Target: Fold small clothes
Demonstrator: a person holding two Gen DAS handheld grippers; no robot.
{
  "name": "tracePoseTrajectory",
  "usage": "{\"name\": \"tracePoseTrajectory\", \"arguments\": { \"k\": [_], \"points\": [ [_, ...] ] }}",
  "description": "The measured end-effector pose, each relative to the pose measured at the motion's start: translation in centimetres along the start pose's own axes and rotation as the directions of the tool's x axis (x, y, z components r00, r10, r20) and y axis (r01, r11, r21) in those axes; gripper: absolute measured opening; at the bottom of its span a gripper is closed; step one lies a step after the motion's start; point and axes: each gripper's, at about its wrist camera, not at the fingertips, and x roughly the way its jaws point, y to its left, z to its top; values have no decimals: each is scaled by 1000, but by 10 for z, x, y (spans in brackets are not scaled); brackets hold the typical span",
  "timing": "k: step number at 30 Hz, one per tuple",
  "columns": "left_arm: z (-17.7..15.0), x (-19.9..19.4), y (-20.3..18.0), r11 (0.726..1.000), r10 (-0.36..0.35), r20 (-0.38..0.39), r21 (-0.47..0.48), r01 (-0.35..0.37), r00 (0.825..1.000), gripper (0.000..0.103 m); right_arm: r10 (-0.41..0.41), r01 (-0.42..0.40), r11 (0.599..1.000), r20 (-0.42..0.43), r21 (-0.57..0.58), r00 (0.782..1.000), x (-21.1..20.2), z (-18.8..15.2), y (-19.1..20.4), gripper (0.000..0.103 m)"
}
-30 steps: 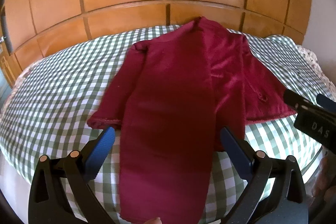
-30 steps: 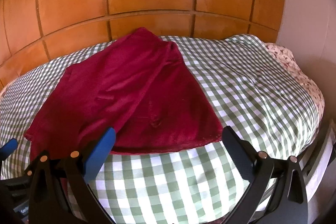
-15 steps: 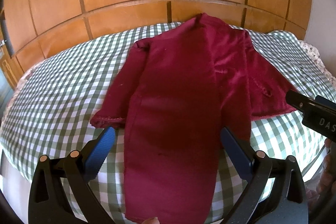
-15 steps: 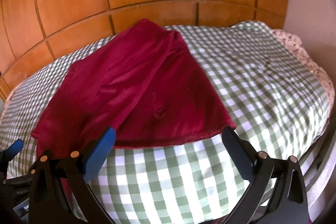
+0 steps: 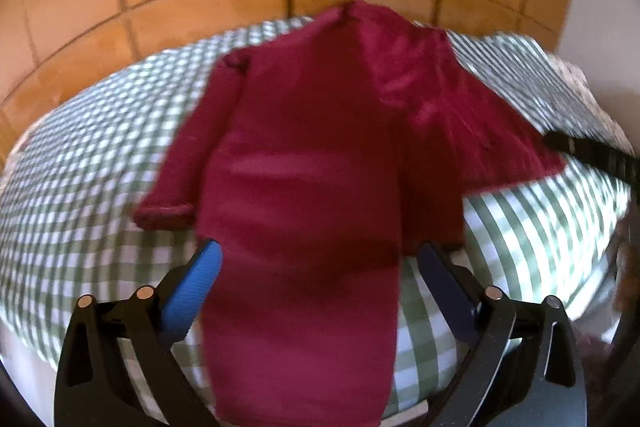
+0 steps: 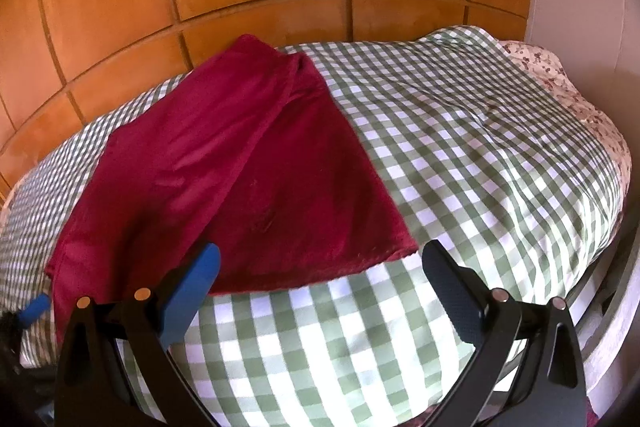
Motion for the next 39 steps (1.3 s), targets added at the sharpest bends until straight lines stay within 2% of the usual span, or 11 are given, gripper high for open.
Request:
{"name": "tracePoseTrajectory", "arguments": {
  "k": [1, 5, 7, 9, 13, 19, 21, 23, 30, 35, 39],
  "points": [
    [-2, 4, -3, 1000, -16, -19, 21, 17, 1000, 83, 4, -4, 1000, 2, 5, 1000, 1, 2, -2, 97],
    [-13, 19, -13, 996, -46, -85, 78, 52, 995, 64, 45, -45, 999, -10, 18, 999, 7, 13, -4, 77],
    [-14, 18, -9, 996, -46, -67, 77, 51, 997, 28, 96, -95, 995, -32, 25, 995, 13, 19, -2, 68],
    [-9, 13, 4, 995, -102, -54, 19, 103, 993, 10, 163, -161, 986, -58, 41, 985, 21, 26, 5, 61],
    [5, -9, 35, 971, -216, 31, -95, 218, 976, 8, 255, -254, 967, -95, 17, 962, 44, 41, 29, 55],
    [48, -38, 105, 926, -235, 182, -256, 277, 955, 6, 279, -286, 958, -253, 8, 926, 115, 52, 68, 52],
    [62, -41, 131, 913, -209, 216, -305, 270, 954, 5, 253, -271, 962, -256, -36, 933, 125, 53, 81, 42],
    [81, -43, 160, 903, -165, 245, -351, 246, 955, 5, 243, -271, 959, -244, -85, 939, 123, 56, 90, 18],
    [138, -26, 263, 868, 68, 228, -494, 55, 971, 5, 225, -236, 949, -76, -208, 971, 70, 97, 72, 8],
    [178, -5, 307, 835, 248, 168, -536, -123, 954, 5, 11, 4, 980, 74, -199, 997, 76, 161, 14, 8],
    [203, 24, 331, 788, 367, 67, -553, -272, 928, 5, -219, 227, 969, 91, -97, 972, 113, 217, -48, 8]
  ]
}}
